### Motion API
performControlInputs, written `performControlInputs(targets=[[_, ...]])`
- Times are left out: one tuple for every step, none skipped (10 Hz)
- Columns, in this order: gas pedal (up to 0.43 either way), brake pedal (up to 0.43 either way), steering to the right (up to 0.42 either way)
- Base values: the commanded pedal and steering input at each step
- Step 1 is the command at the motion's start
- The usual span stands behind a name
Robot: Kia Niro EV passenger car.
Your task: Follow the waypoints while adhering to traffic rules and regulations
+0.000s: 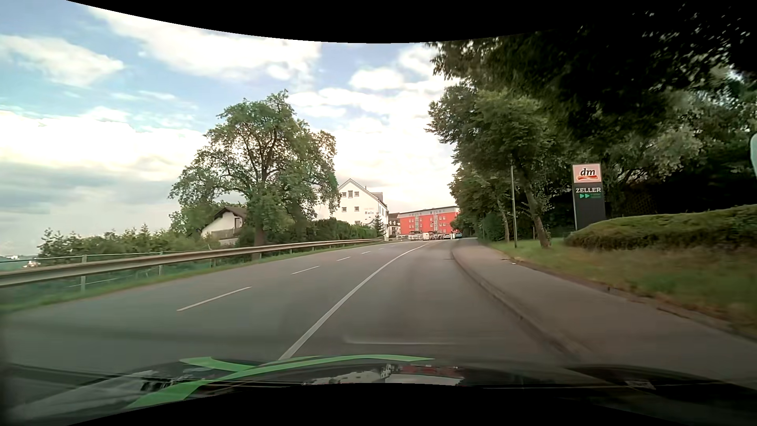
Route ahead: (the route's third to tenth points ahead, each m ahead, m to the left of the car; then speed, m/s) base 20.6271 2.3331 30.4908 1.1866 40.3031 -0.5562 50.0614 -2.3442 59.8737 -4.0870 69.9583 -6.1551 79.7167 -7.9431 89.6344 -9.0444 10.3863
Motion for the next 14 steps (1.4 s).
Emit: performControlInputs(targets=[[0.169, 0.0, 0.023], [0.169, 0.0, 0.023], [0.169, 0.0, 0.023], [0.169, 0.0, 0.023], [0.169, 0.0, 0.023], [0.169, 0.0, 0.024], [0.169, 0.0, 0.025], [0.169, 0.0, 0.025], [0.169, 0.0, 0.025], [0.169, 0.0, 0.025], [0.169, 0.0, 0.025], [0.169, 0.0, 0.025], [0.169, 0.0, 0.025], [0.169, 0.0, 0.025]])
